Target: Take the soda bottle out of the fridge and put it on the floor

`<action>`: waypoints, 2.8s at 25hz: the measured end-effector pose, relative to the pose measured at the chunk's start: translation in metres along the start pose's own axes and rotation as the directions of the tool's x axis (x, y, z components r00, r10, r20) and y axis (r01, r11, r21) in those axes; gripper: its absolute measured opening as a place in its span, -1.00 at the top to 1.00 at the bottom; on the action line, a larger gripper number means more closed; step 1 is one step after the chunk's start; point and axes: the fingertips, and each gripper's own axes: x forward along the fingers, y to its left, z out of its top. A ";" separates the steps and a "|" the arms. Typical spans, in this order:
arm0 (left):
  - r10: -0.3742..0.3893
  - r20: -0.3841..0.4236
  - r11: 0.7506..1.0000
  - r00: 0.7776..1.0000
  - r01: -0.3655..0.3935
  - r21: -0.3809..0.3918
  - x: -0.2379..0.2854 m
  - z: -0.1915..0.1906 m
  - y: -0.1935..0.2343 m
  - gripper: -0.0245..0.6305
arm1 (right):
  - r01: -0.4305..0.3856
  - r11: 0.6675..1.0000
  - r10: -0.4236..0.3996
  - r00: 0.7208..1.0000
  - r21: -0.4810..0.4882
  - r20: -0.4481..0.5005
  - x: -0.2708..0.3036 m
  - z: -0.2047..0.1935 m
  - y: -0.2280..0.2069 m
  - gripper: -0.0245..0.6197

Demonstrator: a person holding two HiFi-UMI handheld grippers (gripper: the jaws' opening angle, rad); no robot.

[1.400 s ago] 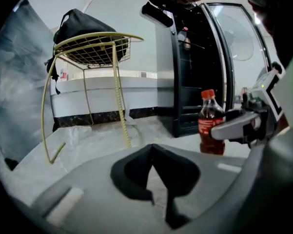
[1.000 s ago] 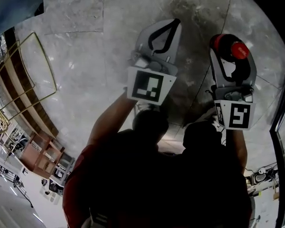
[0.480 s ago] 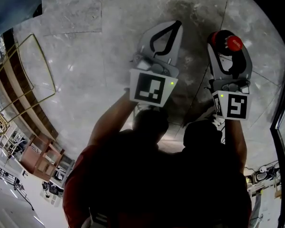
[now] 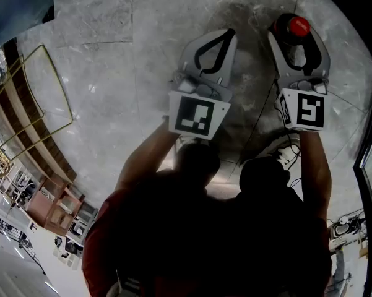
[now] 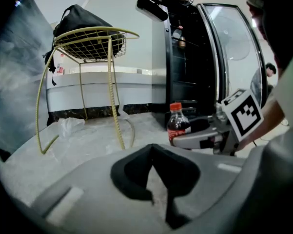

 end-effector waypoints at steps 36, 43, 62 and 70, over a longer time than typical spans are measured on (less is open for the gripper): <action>-0.045 -0.030 0.999 0.999 0.046 0.021 0.008 -0.009 -0.021 0.93 | 0.023 0.999 -0.021 0.997 -0.025 0.068 0.024 -0.005 -0.016 0.00; -0.048 -0.040 0.999 0.998 0.049 0.022 0.010 -0.014 -0.022 0.93 | -0.039 0.999 0.038 0.998 0.014 0.059 0.026 -0.011 -0.009 -0.29; -0.043 -0.034 0.999 0.998 0.044 0.017 0.008 -0.013 -0.021 0.93 | -0.021 0.998 0.018 0.999 0.066 0.050 0.003 -0.021 -0.009 -0.61; -0.036 -0.025 0.999 0.999 0.036 0.016 0.004 -0.011 -0.018 0.93 | -0.007 0.995 0.002 0.999 0.101 0.043 -0.022 -0.022 0.000 -0.60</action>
